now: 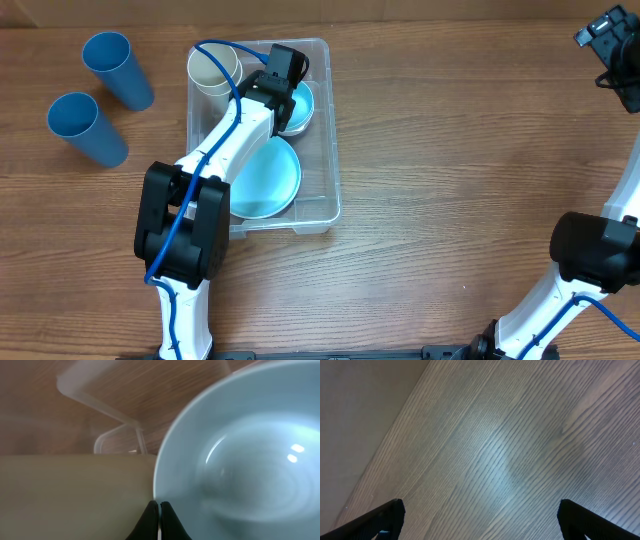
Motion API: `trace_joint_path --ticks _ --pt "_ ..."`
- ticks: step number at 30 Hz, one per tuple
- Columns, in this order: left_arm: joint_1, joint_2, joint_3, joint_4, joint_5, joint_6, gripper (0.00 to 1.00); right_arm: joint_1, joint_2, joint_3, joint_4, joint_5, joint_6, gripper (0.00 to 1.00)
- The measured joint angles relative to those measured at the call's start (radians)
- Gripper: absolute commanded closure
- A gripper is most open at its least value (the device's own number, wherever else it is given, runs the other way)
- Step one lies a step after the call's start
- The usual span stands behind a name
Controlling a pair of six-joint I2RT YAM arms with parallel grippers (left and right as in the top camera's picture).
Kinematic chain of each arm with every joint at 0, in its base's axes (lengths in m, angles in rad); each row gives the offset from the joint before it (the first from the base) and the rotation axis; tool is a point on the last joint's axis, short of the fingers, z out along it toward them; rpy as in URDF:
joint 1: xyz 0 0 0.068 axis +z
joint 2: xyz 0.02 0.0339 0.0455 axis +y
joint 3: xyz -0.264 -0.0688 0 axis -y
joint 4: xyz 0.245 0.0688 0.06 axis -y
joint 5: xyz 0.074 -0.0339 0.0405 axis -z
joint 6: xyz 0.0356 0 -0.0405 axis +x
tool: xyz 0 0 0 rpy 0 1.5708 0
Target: Pack container
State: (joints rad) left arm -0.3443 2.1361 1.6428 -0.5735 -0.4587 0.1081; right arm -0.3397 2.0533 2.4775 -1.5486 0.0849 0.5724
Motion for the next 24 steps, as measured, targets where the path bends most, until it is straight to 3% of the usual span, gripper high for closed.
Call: trace_joint_path --ticks 24 --pt "0.02 0.0 0.071 -0.101 -0.028 0.0 0.96 0.0 0.0 0.0 0.0 0.0 0.0 0.0"
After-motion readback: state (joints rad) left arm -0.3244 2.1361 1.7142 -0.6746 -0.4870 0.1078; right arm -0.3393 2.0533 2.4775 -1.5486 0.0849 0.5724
